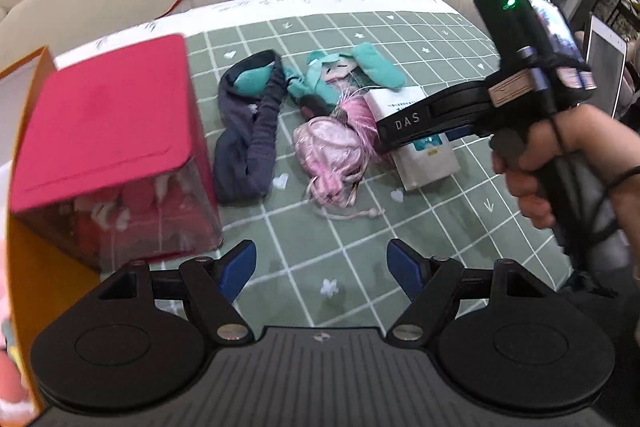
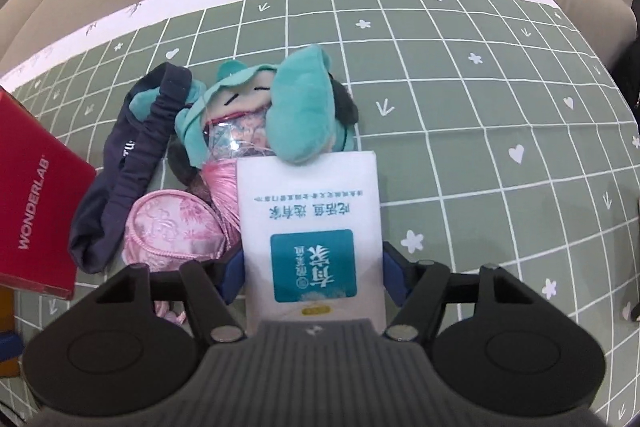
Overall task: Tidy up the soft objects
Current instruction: 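Grasp the white packet with the right tool while the left grasps the pink satin pouch, then carry the white packet and pink pouch over the white box with both tools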
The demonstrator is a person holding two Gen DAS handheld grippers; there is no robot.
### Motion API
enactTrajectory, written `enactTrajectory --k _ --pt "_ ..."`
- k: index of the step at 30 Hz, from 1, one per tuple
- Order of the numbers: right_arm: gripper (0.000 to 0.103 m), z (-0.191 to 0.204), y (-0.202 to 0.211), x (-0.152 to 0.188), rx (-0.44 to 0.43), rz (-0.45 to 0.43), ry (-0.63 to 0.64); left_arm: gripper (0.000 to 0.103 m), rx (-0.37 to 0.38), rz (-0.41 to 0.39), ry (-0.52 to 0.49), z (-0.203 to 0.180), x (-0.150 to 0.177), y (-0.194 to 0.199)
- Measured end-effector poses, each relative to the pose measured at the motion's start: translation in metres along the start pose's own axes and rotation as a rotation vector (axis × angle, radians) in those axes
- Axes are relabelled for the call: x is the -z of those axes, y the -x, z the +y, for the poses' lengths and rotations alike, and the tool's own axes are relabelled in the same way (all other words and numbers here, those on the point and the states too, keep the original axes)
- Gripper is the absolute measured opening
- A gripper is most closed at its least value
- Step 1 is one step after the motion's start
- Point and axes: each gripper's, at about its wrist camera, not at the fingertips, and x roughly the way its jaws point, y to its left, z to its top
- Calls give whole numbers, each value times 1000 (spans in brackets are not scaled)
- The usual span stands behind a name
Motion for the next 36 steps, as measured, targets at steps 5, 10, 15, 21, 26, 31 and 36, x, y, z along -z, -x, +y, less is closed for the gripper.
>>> enactTrajectory --k 5,10,15,21,26,31,36 --pt "67 -10 13 1 -14 5 -16 88 7 -24 -56 -18 -17 -22" --pt "67 -19 20 3 -64 27 -27 88 -27 19 -135 -40 -27 -60" --pt "67 -25 15 6 -82 53 -37 90 -106 10 -152 -44 -40 -88" --pt "68 -32 13 7 -84 75 -46 90 -87 -18 -158 -39 -50 -99" --pt "69 -36 11 8 -84 90 -49 65 -105 -85 -234 -43 -41 -104" --pt "70 -35 10 9 -66 109 -38 43 -144 -107 -278 -43 -30 -95" --pt "74 -35 8 10 -54 118 -26 42 -198 -23 -229 -39 -20 -80"
